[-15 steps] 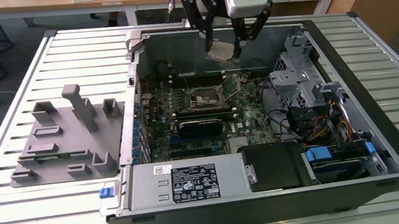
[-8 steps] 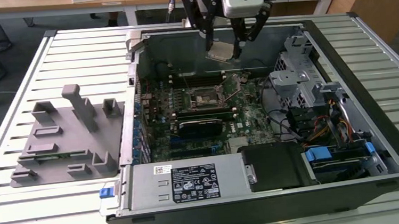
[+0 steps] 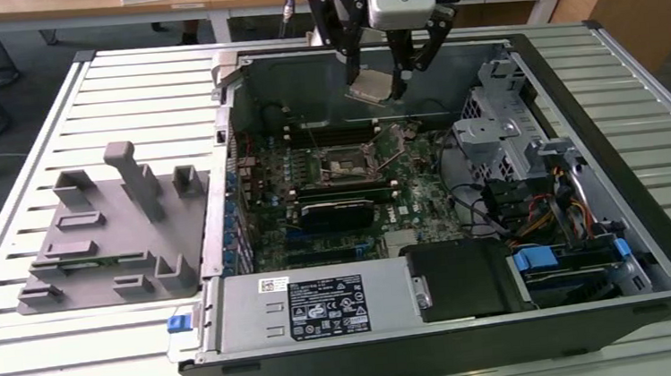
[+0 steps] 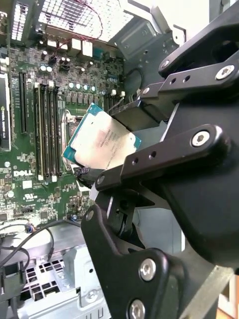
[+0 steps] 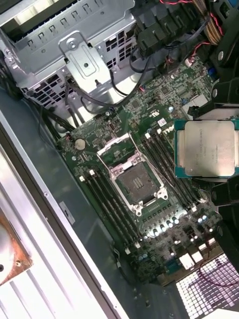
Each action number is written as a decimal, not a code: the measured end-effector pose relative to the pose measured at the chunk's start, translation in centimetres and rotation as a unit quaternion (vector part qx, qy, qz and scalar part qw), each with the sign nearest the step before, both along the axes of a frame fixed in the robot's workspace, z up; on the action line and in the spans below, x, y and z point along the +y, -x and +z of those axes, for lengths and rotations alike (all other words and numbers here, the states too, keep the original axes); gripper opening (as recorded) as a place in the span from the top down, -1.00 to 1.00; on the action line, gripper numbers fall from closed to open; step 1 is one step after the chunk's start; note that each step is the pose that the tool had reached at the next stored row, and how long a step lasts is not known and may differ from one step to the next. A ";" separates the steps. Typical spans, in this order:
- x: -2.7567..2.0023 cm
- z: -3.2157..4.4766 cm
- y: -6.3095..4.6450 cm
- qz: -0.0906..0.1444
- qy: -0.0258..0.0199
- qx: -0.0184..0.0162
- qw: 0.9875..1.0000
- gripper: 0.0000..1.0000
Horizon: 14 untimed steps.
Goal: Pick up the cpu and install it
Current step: 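Place the cpu into insertion slot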
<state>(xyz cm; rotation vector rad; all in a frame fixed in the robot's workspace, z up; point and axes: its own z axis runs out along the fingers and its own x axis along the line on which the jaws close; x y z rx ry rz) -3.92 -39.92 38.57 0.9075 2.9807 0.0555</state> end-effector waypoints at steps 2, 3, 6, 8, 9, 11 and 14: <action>0.02 -0.01 0.0 -0.007 0.000 0.000 1.000 -0.08; 0.03 -0.01 0.0 -0.011 0.000 0.000 1.000 -0.08; 0.18 -0.02 0.0 -0.019 0.000 0.000 1.000 -0.08; 0.30 -0.03 0.0 -0.025 0.000 0.000 1.000 -0.08; 0.36 -0.03 0.0 -0.028 0.000 0.000 1.000 -0.08; 0.45 -0.04 0.0 -0.036 0.000 0.000 0.999 -0.08; 0.52 -0.06 0.0 -0.050 0.000 0.000 0.999 -0.08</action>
